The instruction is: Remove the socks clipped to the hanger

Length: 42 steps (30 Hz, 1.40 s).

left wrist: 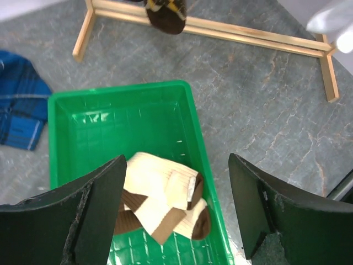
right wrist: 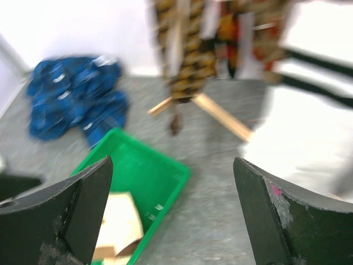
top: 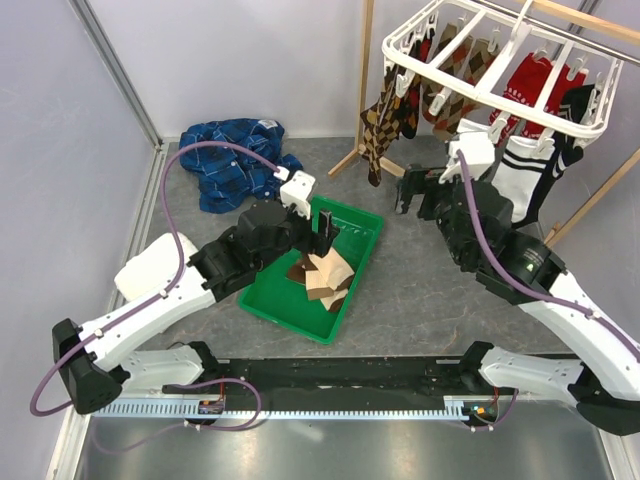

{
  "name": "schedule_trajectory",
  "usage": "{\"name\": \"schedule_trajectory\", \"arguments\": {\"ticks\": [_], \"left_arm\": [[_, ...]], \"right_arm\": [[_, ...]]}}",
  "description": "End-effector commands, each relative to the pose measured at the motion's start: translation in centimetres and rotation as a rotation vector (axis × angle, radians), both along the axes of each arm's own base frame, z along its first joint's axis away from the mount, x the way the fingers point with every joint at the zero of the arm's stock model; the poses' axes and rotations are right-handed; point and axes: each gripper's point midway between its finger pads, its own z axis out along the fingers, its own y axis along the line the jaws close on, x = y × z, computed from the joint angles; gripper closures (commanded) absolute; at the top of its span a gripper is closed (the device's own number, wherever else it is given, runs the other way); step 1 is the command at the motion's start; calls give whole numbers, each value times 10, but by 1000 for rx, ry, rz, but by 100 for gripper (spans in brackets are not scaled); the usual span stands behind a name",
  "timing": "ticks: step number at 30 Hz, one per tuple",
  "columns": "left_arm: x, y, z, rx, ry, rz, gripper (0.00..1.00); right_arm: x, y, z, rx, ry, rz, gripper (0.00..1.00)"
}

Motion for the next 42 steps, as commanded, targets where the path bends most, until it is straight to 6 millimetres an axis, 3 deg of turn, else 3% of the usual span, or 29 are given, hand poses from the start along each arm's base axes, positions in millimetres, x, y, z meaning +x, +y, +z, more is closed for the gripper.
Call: {"name": "schedule_trajectory", "arguments": {"ticks": [1, 3, 9, 16, 20, 26, 29, 30, 33, 35, 37, 41, 42], "left_arm": [[-5, 2, 19, 9, -134, -76, 18], [-9, 4, 15, -1, -144, -85, 18], [-18, 12, 32, -39, -182, -93, 18], [-20, 15, 37, -50, -196, -91, 18], [-21, 17, 37, -48, -201, -85, 18], [-19, 20, 37, -42, -206, -71, 18], [-19, 21, 37, -43, -205, -63, 18], [-19, 21, 37, -43, -205, -61, 18], [-19, 23, 37, -41, -210, -59, 18], [-17, 23, 35, -34, -208, -52, 18], [-17, 23, 35, -33, -207, -53, 18], [-19, 22, 35, -37, -210, -63, 18], [-19, 22, 34, -35, -210, -63, 18]], "right_arm": [[-3, -57, 38, -31, -48, -268, 2], [-1, -64, 48, -57, -44, -325, 2], [3, -89, 46, -153, -37, -533, 2], [23, -97, 17, -226, 16, -596, 2], [35, -101, -14, -276, 67, -615, 2], [38, -110, -31, -289, 77, -698, 4], [40, -117, -35, -291, 80, -727, 19], [40, -119, -37, -290, 83, -733, 31], [40, -125, -40, -291, 88, -745, 47], [40, -127, -40, -286, 89, -747, 52], [39, -126, -38, -280, 89, -723, 64], [39, -114, -34, -230, 90, -620, 100], [37, -113, -31, -215, 88, -597, 100]]}}
